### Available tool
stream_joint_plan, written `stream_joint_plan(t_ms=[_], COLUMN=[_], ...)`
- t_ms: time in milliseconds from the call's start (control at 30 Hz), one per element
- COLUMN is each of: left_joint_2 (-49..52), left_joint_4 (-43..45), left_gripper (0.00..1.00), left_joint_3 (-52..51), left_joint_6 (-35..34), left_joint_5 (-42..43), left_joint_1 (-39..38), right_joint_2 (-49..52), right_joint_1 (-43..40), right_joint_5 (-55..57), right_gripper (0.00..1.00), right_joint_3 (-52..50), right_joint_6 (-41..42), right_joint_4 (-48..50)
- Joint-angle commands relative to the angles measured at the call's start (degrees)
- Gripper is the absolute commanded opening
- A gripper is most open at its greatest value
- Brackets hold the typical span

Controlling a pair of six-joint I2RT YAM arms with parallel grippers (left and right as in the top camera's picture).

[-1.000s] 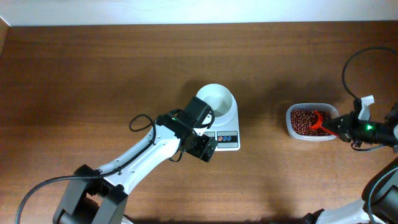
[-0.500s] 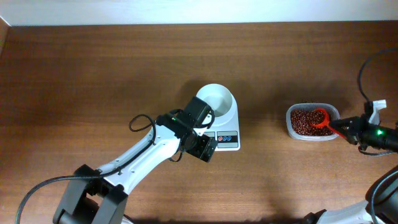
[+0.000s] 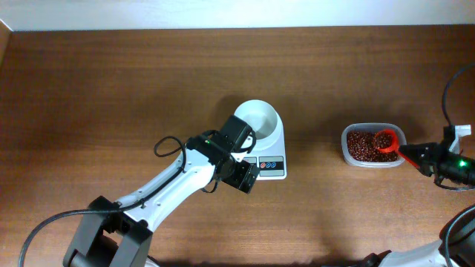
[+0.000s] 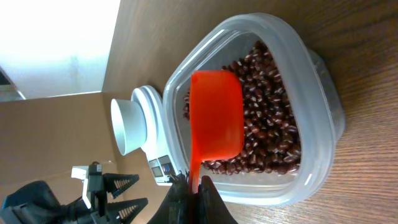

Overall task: Scoop item into bowl and weigh 50g on scale
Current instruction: 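Lift the filled orange scoop up out of the bean tub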

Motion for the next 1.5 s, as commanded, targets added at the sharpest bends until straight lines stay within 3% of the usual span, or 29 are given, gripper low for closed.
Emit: stream_joint_plan(t_ms=[0,833,1333,1467], left_joint_2=[-1.18,-1.18,-1.18,-1.18], left_joint_4=[0.13,0.11,0.13,0.13], left_gripper=[0.99,0.99,0.99,0.99], left_joint_3=[-0.37,-0.37,-0.37,-0.37], left_joint_6=[0.7,0.7,0.7,0.7], left_joint_5=[0.83,0.83,0.85,0.83], left_joint_1=[-0.28,-0.26,-0.28,-0.26], right_joint_2=[0.39,0.39,0.39,0.37], right_joint_1=[-0.39,-2.67,-3.26,0.24], right_joint_5=[-2.71,-16.39,-25.68,-28.55], right_gripper=[0.04,0.04,0.04,0.04], right_joint_3=[2.03,3.76,3.76,3.76], right_joint_6=[-2.08,-12.37,-13.86,-13.86], right_joint_4=[-0.81,-10.38,-15.45,-15.32])
